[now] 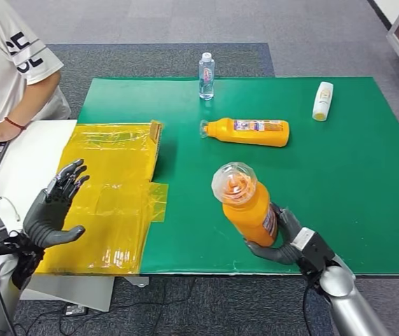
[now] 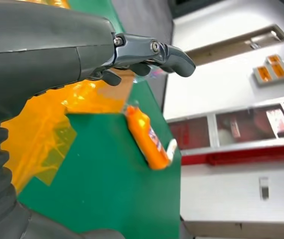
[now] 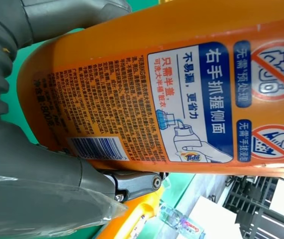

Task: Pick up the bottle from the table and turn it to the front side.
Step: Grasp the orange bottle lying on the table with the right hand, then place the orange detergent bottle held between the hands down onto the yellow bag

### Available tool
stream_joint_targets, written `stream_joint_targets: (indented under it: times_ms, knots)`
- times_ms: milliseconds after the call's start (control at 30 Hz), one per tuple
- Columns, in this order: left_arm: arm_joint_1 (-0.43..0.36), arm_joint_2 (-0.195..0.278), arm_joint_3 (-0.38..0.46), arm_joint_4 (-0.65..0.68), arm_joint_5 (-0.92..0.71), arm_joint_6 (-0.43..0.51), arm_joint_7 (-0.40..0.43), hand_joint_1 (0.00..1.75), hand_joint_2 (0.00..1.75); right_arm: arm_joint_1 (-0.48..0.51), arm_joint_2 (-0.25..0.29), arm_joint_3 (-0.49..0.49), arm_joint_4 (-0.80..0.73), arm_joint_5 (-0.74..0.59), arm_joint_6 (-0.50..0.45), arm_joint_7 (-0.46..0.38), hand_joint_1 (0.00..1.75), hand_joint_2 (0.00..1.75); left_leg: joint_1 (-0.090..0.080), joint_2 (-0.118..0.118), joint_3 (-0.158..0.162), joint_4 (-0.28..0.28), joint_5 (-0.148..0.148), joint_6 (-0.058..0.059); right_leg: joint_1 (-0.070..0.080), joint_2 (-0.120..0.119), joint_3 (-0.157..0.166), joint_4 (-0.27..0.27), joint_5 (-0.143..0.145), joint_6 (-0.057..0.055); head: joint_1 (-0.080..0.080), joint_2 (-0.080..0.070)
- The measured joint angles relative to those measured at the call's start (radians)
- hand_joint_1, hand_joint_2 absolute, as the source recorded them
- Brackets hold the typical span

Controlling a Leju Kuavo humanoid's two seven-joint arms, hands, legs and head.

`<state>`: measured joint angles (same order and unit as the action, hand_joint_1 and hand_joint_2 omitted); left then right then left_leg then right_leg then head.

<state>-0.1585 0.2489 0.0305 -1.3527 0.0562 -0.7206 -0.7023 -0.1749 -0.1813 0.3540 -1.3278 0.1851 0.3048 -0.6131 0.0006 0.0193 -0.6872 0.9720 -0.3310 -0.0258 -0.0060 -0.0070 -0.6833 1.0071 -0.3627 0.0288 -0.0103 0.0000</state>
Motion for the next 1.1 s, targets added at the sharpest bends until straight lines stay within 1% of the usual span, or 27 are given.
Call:
stream_joint_targets:
  times_ms: [100, 200, 267, 400, 467, 533, 600, 833, 1100]
  knots:
    - [-0.029, -0.014, 0.037, 0.087, 0.000, -0.016, 0.000, 0.00, 1.75, 0.015, -0.003, -0.009, -0.010, 0.024, 0.004, -0.018, 1.75, 1.75, 0.000, 0.000, 0.000, 0.000, 0.000, 0.000, 0.000, 0.000, 0.000, 0.000, 0.001, -0.001, 0.000, 0.000]
    - [-0.041, -0.020, 0.050, 0.131, 0.006, -0.073, 0.000, 0.00, 1.75, 0.023, -0.004, -0.012, -0.017, 0.047, -0.002, -0.023, 1.75, 1.75, 0.000, 0.000, 0.000, 0.000, 0.000, 0.000, 0.000, 0.000, -0.001, 0.000, 0.001, -0.001, 0.000, 0.000]
    - [-0.041, -0.023, 0.050, 0.137, 0.015, -0.120, 0.000, 0.00, 1.75, 0.023, -0.004, -0.011, -0.019, 0.056, -0.005, -0.023, 1.75, 1.75, 0.000, 0.000, 0.000, 0.000, 0.000, 0.000, 0.000, 0.000, 0.000, 0.000, 0.001, -0.001, 0.000, 0.000]
    - [-0.038, -0.026, 0.049, 0.143, 0.023, -0.177, 0.000, 0.00, 1.75, 0.021, -0.004, -0.007, -0.020, 0.064, -0.005, -0.021, 1.75, 1.75, 0.000, 0.000, -0.001, 0.000, 0.000, 0.000, 0.000, 0.000, 0.000, 0.000, 0.001, -0.001, 0.000, 0.000]
    - [-0.032, -0.026, 0.047, 0.139, 0.025, -0.232, 0.000, 0.00, 1.75, 0.015, -0.004, -0.004, -0.019, 0.069, -0.005, -0.020, 1.75, 1.75, 0.000, 0.000, -0.001, 0.000, 0.000, 0.000, 0.000, 0.000, 0.000, 0.000, 0.001, -0.001, 0.000, 0.000]
    - [-0.024, -0.020, 0.037, 0.126, 0.020, -0.286, 0.000, 0.00, 1.75, 0.000, -0.004, 0.004, -0.014, 0.074, -0.007, -0.018, 1.75, 1.75, 0.000, 0.000, -0.001, 0.000, 0.000, 0.000, 0.000, 0.000, 0.000, 0.000, 0.001, -0.001, 0.000, 0.000]
    - [-0.018, -0.008, 0.018, 0.112, 0.014, -0.316, 0.000, 0.00, 1.75, -0.025, -0.004, 0.020, -0.002, 0.080, -0.011, -0.017, 1.75, 1.75, 0.000, 0.000, 0.000, 0.000, 0.000, 0.000, 0.000, 0.000, 0.000, 0.000, 0.001, -0.001, 0.000, 0.000]
    - [-0.025, 0.056, -0.079, 0.088, -0.001, -0.312, 0.000, 0.00, 1.75, -0.119, 0.005, 0.099, 0.078, 0.089, -0.021, -0.007, 1.75, 1.75, 0.000, 0.000, -0.001, 0.000, 0.002, -0.001, 0.000, 0.000, 0.000, 0.000, 0.001, -0.001, 0.000, 0.000]
    - [-0.051, 0.085, -0.149, 0.088, -0.004, -0.288, 0.000, 0.00, 1.75, -0.180, 0.033, 0.172, 0.154, 0.099, -0.020, 0.004, 1.75, 1.75, 0.000, 0.000, -0.001, 0.000, 0.003, -0.001, 0.000, 0.000, -0.001, 0.000, 0.002, -0.001, 0.000, 0.000]
